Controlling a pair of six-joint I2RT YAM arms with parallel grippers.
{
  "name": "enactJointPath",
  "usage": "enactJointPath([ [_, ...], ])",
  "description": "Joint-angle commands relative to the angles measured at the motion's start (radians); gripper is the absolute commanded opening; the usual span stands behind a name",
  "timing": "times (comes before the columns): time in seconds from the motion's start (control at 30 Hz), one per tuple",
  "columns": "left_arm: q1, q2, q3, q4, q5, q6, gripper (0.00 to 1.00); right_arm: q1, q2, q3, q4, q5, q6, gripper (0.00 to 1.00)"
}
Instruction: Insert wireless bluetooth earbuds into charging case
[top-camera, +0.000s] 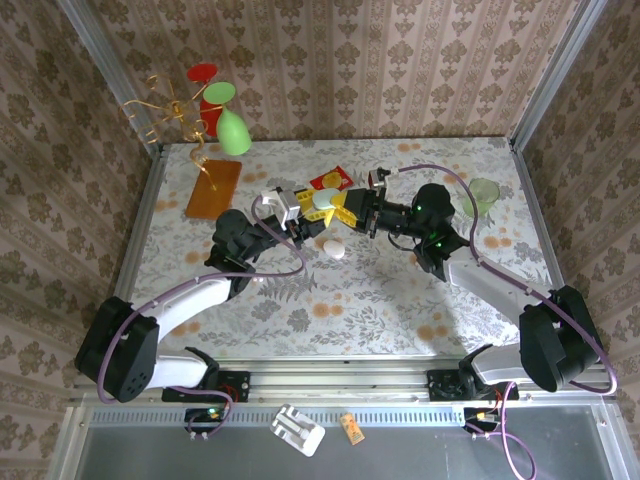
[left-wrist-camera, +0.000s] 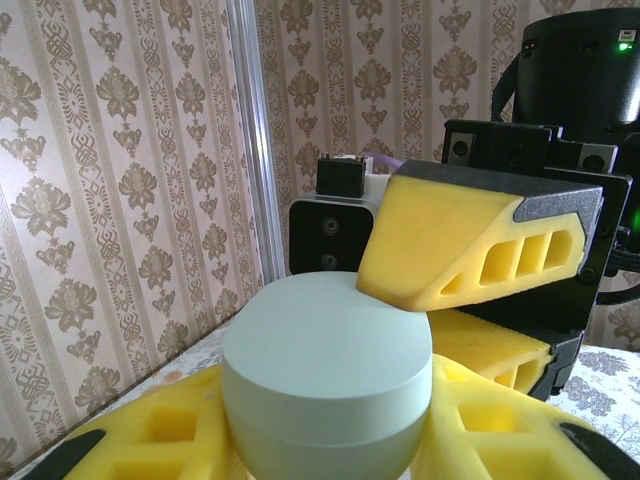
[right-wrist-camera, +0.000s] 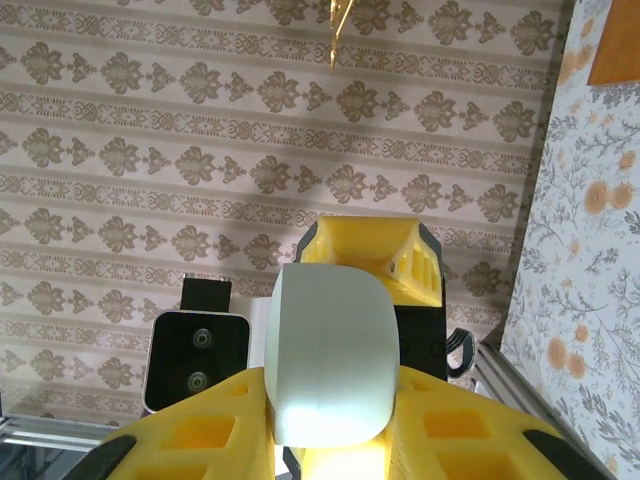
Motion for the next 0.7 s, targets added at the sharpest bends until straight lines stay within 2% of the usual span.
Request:
enactJointPath([
  [0.0,-0.013,-0.012,0.001,-0.012,0.041,0.007,0.26,0.003,0.009,0.008,0.036,-0.017,-0.008,0.25],
  [0.17,-0.013,-0.015,0.003,-0.024,0.041,0.011,0.31,0.001,0.009,0.010,0.033,-0.015,-0.018,0.25],
  [0.2,-0.013,-0.016,0.003,-0.026,0.041,0.012,0.38,-0.002,0.008,0.007,0.028,-0.013,-0.023,0.25],
  [0.33,-0.013,-0.021,0.000,-0.029,0.041,0.011,0.52,-0.018,-0.003,-0.009,0.002,0.006,-0.044,0.25],
  [0.5,-0.005,-0.050,-0.034,-0.036,0.028,0.001,0.78,-0.046,-0.018,-0.019,-0.084,0.016,-0.110,0.26],
  [0.67,0.006,-0.118,-0.097,-0.069,0.000,0.007,0.93,-0.086,-0.011,-0.032,-0.146,0.020,-0.173,0.26],
])
